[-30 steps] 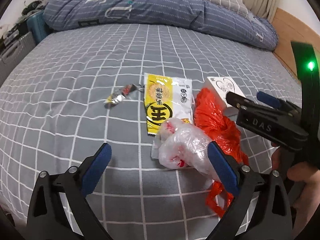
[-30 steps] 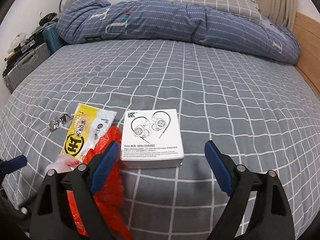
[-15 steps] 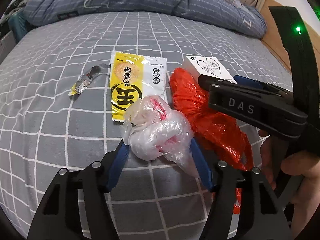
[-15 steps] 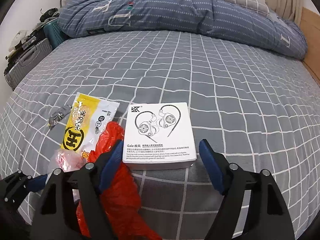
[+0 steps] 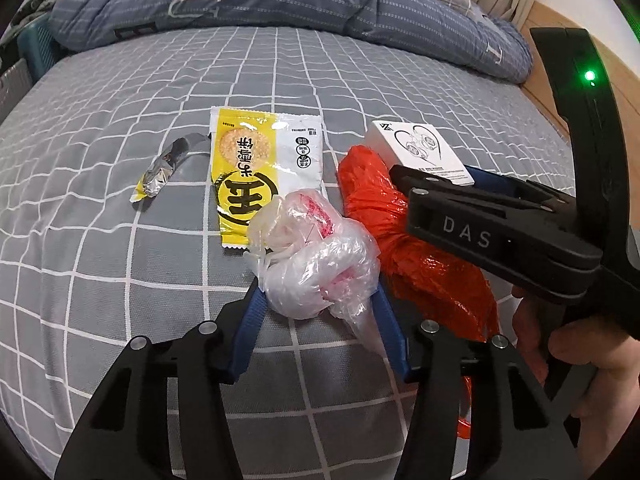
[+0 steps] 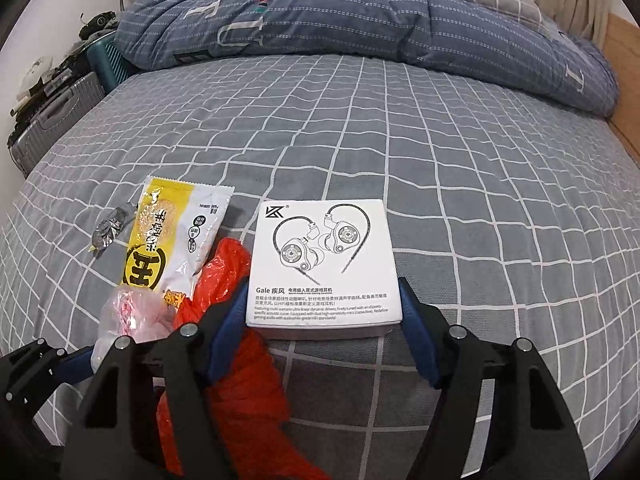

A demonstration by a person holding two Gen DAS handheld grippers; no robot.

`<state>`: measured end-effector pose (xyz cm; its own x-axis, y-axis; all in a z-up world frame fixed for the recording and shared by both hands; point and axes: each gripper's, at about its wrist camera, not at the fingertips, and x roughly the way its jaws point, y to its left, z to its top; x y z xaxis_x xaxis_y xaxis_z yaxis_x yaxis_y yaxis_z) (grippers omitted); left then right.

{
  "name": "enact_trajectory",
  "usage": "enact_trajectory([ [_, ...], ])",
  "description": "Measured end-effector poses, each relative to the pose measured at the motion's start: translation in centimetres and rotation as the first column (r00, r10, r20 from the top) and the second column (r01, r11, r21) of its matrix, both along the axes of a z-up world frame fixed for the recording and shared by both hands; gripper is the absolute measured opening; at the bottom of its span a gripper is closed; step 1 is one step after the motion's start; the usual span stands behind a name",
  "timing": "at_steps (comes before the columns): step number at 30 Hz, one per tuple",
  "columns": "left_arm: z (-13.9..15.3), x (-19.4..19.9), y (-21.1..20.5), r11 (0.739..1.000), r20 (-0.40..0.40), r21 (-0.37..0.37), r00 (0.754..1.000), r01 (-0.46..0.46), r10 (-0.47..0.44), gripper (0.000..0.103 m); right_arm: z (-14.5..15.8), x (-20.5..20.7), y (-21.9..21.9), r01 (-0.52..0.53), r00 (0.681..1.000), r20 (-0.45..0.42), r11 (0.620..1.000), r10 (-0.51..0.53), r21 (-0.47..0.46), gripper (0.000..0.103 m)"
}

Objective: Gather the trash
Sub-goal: 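Lift the clear plastic bag and white earphone box off the bed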

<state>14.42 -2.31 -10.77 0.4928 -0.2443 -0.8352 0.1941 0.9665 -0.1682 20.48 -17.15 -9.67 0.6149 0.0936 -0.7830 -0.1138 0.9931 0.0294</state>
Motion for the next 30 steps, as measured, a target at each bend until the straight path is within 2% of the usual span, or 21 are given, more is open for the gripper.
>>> enact_trajectory([
  [10,1.1,-0.3,0.5,1.0,0.033,0.011,0.999,-0.016,0.016,0.05,0.9,-0.4,0.0,0.009,1.0,0.028,1.0,-0.009,0.006,0.067],
  [30,5.1,-2.1,2.3,0.998,0.115,0.018,0.992,-0.055,0.052,0.05,4.8,-3.7,-0.7,0.056,0.989,0.134,0.998,-0.054,-0.013,0.067],
])
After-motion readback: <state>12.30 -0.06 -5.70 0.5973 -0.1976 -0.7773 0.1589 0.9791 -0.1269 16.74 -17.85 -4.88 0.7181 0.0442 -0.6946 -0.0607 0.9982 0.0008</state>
